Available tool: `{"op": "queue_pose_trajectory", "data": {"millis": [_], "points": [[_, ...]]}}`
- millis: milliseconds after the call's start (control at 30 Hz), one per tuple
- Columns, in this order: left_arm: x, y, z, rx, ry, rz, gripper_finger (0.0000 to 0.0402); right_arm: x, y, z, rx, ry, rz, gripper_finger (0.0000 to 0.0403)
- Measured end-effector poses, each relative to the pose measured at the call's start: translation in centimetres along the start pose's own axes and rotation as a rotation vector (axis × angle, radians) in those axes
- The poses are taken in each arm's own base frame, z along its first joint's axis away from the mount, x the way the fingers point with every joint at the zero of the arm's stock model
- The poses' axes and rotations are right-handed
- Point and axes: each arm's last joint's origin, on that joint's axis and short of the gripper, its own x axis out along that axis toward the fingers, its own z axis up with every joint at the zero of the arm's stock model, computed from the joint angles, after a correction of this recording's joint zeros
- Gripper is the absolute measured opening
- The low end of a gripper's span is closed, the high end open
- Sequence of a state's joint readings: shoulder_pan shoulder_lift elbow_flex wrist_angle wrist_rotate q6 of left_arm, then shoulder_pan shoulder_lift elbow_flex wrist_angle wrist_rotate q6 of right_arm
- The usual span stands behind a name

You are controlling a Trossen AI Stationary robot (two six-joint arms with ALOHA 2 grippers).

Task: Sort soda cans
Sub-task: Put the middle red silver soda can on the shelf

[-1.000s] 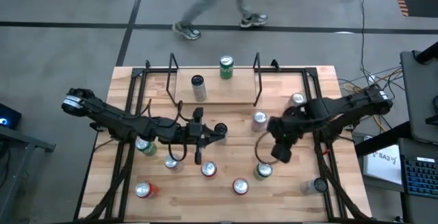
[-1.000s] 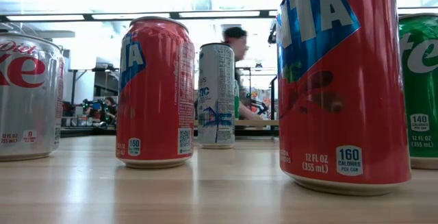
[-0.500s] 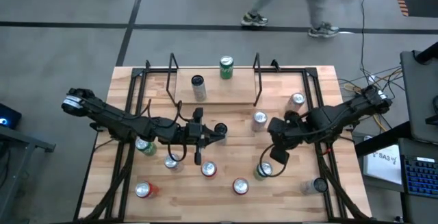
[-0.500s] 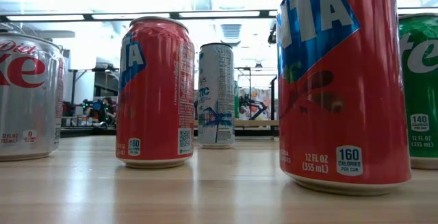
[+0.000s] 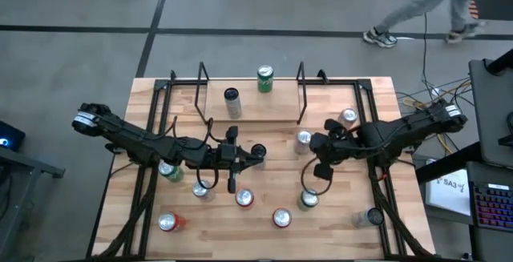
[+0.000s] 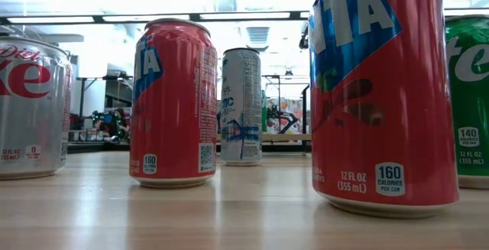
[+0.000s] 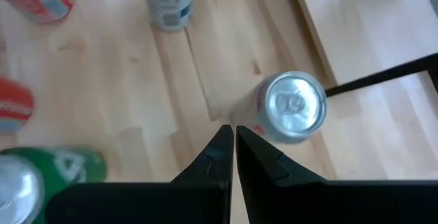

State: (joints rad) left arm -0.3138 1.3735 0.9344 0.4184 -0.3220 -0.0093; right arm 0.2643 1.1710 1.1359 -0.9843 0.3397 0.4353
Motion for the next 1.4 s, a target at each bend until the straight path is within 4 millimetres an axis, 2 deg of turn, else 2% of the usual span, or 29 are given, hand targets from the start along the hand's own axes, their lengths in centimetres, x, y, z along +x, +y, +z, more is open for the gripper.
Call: {"op": "queue_pose_trajectory", "data": {"millis": [333,733,967,1133,1267,1400], "points": [[0.0,0.0,0.0,0.0,0.0,0.0,0.0,3.2,-2.6,-2.4,-0.008,-0.164,-0.002,0.0009],[0.0,0.0,0.0,0.017,-0.001,0.001,0.0,5.6,-2.9,-4.8,-0.109,-0.485,0.019,0.0009],[0.0,0.0,0.0,0.018,-0.001,0.001,0.0,6.1,-3.5,-6.0,-0.093,-0.489,-0.046,0.0009],[0.0,0.1,0.0,0.025,-0.001,0.01,0.0,6.2,-3.4,-6.1,-0.083,-0.481,-0.042,0.0011],[0.0,0.1,0.0,0.03,-0.001,0.011,0.0,6.0,-3.4,-5.8,-0.063,-0.492,-0.037,0.004],[0.0,0.1,0.0,0.03,-0.001,0.012,0.0,5.8,-3.5,-5.6,0.003,-0.506,-0.041,0.0108]]}}
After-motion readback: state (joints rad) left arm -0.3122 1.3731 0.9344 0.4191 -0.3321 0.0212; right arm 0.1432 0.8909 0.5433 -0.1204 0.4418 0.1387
